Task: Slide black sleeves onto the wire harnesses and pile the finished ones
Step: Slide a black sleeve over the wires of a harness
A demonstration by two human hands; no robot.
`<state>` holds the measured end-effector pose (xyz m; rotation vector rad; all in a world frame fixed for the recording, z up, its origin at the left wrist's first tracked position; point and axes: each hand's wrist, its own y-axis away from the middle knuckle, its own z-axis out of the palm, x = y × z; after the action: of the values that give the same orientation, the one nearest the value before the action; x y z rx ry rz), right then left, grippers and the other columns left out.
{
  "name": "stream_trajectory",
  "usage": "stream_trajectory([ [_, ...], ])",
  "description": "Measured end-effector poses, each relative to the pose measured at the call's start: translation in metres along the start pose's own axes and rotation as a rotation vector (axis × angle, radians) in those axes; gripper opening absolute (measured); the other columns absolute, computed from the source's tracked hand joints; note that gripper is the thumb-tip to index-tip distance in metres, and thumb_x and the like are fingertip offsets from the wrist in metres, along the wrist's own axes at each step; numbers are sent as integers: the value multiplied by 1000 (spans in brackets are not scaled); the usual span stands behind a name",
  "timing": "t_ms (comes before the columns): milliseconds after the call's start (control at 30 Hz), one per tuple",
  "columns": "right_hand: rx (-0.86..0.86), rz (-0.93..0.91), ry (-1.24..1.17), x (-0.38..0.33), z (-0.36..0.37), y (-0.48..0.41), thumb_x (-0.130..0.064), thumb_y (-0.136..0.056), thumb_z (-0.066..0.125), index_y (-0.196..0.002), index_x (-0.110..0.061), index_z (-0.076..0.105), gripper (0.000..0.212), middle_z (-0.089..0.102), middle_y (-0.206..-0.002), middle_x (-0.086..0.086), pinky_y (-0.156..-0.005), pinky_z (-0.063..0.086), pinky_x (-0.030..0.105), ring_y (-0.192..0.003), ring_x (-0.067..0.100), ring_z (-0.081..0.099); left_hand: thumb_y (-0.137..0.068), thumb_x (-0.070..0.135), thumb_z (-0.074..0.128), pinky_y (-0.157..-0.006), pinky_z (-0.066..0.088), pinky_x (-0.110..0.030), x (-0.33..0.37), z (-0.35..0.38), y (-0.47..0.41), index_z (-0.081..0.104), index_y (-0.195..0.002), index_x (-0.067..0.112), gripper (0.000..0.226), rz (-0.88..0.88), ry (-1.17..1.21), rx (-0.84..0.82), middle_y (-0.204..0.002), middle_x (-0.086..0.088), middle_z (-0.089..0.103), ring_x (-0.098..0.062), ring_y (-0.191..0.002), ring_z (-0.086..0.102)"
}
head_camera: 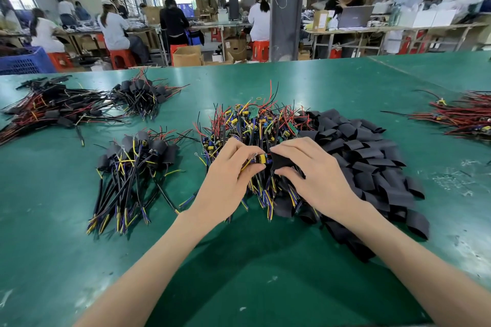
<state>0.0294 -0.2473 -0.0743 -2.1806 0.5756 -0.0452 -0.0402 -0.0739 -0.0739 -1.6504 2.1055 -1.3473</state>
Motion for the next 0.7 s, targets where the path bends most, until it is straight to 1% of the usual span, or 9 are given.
stream_trajectory([
  [100,-6,20,-31,0,0,1,-11,-77,76,-110,-4,68,35,66,-105,7,-86,48,37,-100,27,61,-85,9,67,-78,31,-3,1,0,-1,67,-103,7,18,3,6,16,-89,0,47,-7,-79,44],
  [233,-15,52,-99,2,1,2,-14,-79,73,-112,-4,67,35,66,-107,6,-92,43,30,-101,24,60,-83,6,67,-76,33,-5,4,-1,-1,68,-102,8,19,7,42,27,-88,-5,51,-8,-79,46],
  [367,-37,45,-108,4,1,2,-13,-77,75,-112,-7,68,36,66,-107,4,-93,42,25,-101,18,57,-81,-1,68,-76,34,-6,6,-3,-2,70,-104,3,23,30,47,11,-88,-9,55,-9,-78,47],
  [433,-23,51,-113,5,1,2,-14,-77,75,-111,-7,68,36,66,-107,4,-93,41,25,-101,16,55,-82,-3,66,-79,35,-5,7,-4,-2,69,-107,3,25,30,64,-10,-89,-6,58,-7,-81,50],
  [500,5,59,-125,5,0,1,-13,-76,75,-110,-7,69,35,66,-107,4,-94,41,25,-101,15,54,-84,-3,65,-80,36,-4,8,-5,-2,67,-109,7,27,-33,126,-15,-89,3,60,-2,-82,53],
  [567,13,49,-130,4,0,1,-13,-76,75,-110,-8,69,35,67,-106,4,-94,42,25,-101,14,54,-85,0,65,-80,39,-5,9,-6,-2,63,-108,16,28,-164,238,-14,-87,9,63,1,-82,58],
  [633,-5,32,-128,3,1,2,-12,-77,75,-110,-8,69,35,67,-106,3,-93,43,26,-100,16,56,-84,2,67,-78,42,-8,9,-7,-2,65,-98,15,20,-210,266,-12,-87,6,66,0,-81,60],
  [700,-21,20,-117,2,1,1,-11,-77,76,-110,-7,69,34,67,-107,3,-91,44,28,-99,19,59,-82,3,69,-75,42,-8,9,-7,-2,68,-92,11,13,-184,217,-1,-87,3,65,-1,-78,58],
])
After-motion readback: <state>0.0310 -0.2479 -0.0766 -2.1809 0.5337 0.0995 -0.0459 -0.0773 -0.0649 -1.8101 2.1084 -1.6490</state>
